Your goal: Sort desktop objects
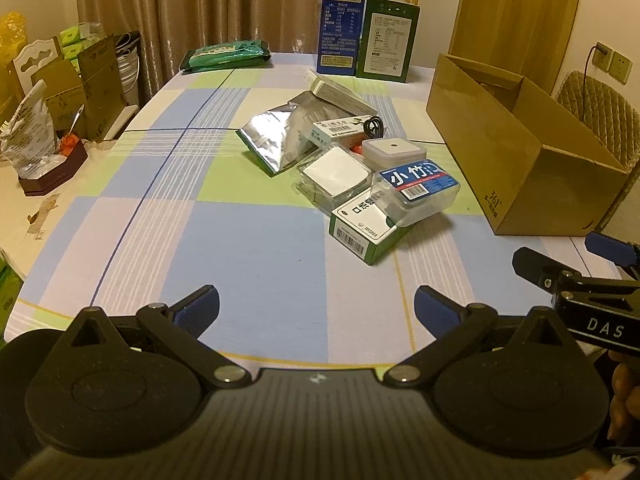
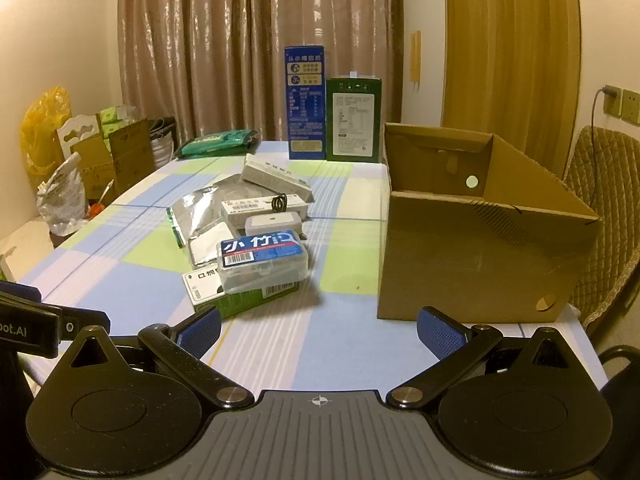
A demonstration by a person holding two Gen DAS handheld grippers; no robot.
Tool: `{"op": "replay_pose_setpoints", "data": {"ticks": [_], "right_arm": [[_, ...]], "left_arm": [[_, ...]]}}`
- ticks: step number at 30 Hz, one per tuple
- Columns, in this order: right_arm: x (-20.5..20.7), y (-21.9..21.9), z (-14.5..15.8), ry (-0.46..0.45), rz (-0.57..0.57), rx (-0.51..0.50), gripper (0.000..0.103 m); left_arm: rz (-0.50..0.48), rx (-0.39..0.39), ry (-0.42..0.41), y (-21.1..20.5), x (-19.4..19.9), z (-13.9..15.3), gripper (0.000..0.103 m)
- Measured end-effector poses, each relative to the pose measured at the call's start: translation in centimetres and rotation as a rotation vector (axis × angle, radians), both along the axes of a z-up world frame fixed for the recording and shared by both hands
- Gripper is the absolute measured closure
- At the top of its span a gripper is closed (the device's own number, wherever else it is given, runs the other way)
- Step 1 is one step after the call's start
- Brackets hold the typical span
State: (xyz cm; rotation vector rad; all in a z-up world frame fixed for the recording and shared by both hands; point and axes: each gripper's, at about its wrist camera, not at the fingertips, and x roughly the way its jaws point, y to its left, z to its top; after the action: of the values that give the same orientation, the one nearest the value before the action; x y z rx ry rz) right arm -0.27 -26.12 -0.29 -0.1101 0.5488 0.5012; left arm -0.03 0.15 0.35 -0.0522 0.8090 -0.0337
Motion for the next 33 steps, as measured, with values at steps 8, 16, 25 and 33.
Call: {"op": "replay_pose_setpoints", "data": {"ticks": [8,16,25,33], "right_arm": [[0.3,0.0,-0.1,0.018,0.008,0.004,0.002],[1.7,0.5,1.0,0.01,0.043,-0.003,0.002],[3.7,2.8,1.1,0.043,0.113,0.0,0.002],[6.1,5.3,-0.1,0.059,0.135,-0.026,0.002]], "left_arm": [[-0.044,-0.036,-0.026,-0.2,0.1,0.6,0.001],[-0.169,0.016,-0.079,0.3,1.6,1.6,0.001],[-0.375,0.081,-0.079,1.2,5.1,2.0,0.001],[-0.494,0.109,-0.059,1.7,7.5,-0.1,0.001]]}}
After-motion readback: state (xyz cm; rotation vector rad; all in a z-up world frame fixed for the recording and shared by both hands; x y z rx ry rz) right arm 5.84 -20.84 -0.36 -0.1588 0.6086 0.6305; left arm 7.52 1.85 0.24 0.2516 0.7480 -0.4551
